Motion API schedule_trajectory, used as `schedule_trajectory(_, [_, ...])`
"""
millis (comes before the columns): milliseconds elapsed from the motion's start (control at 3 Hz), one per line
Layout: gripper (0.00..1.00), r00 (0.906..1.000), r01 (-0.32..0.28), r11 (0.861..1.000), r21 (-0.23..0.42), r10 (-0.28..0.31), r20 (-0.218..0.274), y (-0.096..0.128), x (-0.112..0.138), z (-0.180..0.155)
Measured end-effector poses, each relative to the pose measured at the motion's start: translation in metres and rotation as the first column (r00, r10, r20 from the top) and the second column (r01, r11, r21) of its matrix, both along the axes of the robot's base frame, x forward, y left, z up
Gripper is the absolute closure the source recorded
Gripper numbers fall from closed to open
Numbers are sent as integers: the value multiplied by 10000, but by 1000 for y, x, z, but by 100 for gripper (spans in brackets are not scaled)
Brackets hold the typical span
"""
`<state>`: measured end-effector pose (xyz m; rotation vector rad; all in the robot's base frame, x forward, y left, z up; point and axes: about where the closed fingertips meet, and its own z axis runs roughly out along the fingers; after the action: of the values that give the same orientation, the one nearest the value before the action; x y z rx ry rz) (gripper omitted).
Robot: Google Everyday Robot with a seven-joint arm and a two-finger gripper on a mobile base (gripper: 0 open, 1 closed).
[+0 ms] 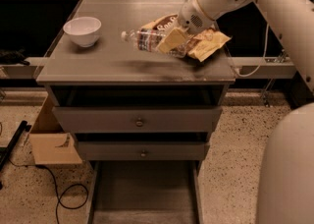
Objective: Place water bottle into bottom drawer
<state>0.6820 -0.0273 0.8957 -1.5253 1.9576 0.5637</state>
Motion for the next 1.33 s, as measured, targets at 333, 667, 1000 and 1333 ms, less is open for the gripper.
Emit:
schedule_trajectory(333, [100,9981,513,9987,41,-514,326,-24,-23,24])
schedule_trajectory(667, [100,9943,763,9969,167,-773,733,-46,-52,49])
schedule_trajectory(1000, [100,9890,1011,9947,198,-1026,1063,-73,-93,68])
schedule_trajectory(1333, [100,9932,1021,9944,-272,-1004,587,-98,-135,64])
